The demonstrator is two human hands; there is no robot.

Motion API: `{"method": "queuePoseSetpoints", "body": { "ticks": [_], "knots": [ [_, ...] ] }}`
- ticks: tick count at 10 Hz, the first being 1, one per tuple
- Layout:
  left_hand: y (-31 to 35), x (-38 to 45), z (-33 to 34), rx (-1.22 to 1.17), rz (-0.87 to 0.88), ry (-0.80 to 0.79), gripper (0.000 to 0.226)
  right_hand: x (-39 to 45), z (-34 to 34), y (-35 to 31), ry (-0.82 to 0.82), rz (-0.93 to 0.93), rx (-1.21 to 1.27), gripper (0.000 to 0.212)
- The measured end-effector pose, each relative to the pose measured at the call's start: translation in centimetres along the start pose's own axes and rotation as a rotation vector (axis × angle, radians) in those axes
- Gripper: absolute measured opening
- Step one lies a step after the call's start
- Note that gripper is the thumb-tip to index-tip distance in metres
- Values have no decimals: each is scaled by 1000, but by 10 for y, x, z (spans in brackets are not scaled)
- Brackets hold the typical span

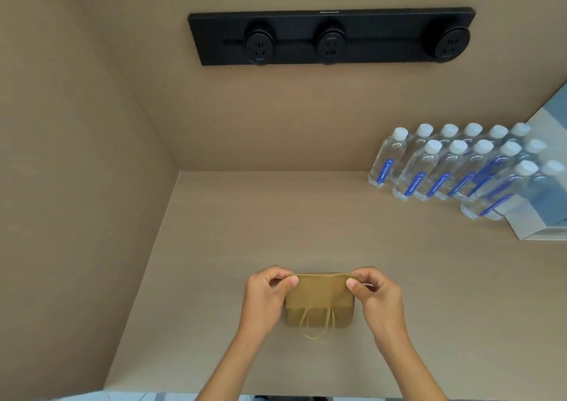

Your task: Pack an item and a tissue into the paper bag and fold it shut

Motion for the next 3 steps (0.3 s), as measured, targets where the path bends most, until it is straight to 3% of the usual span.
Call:
{"method": "queuePoseSetpoints", "body": {
  "ticks": [1,3],
  "knots": [
    [7,-3,11,29,-8,57,31,8,-8,2,-58,-8,-31,26],
    [8,-7,11,55,8,22,23,11,-14,10,-140,-20,-85,28]
  ]
}}
Point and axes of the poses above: each hand's wrist, its own x-axis towards the middle knuckle, its own z-axis out of the palm, y = z × x, the point moved 2 cm from there along x, towards the middle knuckle, and after that the axes turned 8 degrees about x, right-handed, at the moved point
